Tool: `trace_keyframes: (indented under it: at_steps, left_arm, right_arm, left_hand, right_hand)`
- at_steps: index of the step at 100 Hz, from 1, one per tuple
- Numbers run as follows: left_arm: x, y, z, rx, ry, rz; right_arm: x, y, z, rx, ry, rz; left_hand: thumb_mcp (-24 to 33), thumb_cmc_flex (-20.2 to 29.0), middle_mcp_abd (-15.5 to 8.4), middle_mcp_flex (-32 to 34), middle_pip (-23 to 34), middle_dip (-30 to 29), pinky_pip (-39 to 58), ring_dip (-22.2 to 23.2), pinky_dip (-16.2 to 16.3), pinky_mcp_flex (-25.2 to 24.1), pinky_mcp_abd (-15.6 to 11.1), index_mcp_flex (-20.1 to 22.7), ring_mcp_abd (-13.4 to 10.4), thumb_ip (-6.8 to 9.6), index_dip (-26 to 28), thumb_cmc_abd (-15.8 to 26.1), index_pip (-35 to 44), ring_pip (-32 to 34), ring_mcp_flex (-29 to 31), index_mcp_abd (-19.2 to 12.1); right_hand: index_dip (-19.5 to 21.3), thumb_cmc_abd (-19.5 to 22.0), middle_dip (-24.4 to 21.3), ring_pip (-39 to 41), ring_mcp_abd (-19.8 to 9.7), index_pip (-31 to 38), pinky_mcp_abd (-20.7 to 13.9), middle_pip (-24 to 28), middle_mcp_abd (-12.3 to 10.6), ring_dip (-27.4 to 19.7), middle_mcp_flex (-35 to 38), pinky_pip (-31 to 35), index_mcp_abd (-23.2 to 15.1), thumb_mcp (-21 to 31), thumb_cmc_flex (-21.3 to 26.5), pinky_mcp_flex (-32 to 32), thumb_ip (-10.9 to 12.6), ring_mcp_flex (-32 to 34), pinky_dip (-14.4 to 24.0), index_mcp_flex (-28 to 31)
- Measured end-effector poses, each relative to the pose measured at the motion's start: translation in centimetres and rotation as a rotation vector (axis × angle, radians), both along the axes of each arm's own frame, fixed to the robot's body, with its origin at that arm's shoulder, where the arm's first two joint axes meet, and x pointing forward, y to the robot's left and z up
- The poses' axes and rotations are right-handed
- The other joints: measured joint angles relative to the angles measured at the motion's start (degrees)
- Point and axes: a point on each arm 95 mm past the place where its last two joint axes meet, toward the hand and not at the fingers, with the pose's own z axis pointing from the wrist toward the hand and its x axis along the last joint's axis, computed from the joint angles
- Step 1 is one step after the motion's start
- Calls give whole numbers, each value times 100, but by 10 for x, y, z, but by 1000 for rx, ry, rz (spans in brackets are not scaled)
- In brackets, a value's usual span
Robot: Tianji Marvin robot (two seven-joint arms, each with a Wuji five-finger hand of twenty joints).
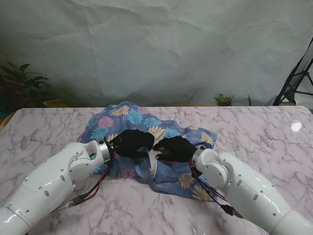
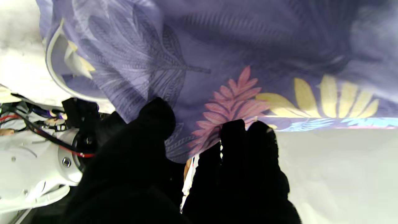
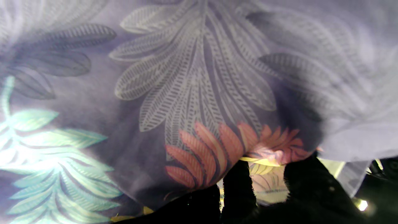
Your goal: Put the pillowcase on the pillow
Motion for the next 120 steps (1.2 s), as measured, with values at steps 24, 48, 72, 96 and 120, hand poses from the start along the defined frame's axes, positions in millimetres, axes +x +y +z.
trace_keyframes:
  at_steps: [24,48,72,96,120]
  left_arm:
    - [-8,-9,6,-123,16,15]
    - [-11,-15,3,-255,95,41]
    - [-19,-28,-17,-276,145,22]
    - [-17,-36,-28,-294,165,28]
    - [-14,-36,-24,-299,162,56]
  right_arm:
    - [4,4,-3,6,18,-3]
    - [6,6,-5,10,31,-6]
    - [10,10,-9,16,54,-9]
    - [13,12,-12,25,69,-19]
    - [7,7,3,79,75,-58]
  left_hand:
    - [331,-61,-13,386,201,-59,2,-89,-99,311,9,3,8,-51,0,-60,3,-25,343,280]
    - [466,-54,5,576,337,-59,2,-127,-167,534,14,5,9,-51,0,-99,3,-27,568,483]
    - [381,30,12,584,414,-60,2,-144,-310,564,13,5,-5,-52,60,-49,7,-28,579,591]
    - [96,243,99,585,558,2,0,-129,-373,565,12,3,2,-52,64,-35,14,-29,564,652]
    - [-929,610,-73,578,553,-2,-19,-144,-377,380,14,-3,-2,31,168,276,50,-52,419,653]
  right_hand:
    - [0,1,59,-1,-1,0,-2,0,4,0,3,9,0,10,0,-2,0,0,0,0]
    - [0,5,68,-1,-1,0,-12,0,5,0,6,13,0,10,0,-2,0,0,1,-7]
    - [0,5,69,-2,-10,0,-86,0,5,0,6,13,0,-35,0,-13,0,0,1,-9]
    - [0,-2,71,-2,-21,0,-114,0,5,2,6,15,0,-30,-4,-17,0,0,2,-10]
    - [0,-7,72,-2,-19,74,-79,9,22,2,139,97,0,-10,3,10,0,84,29,10]
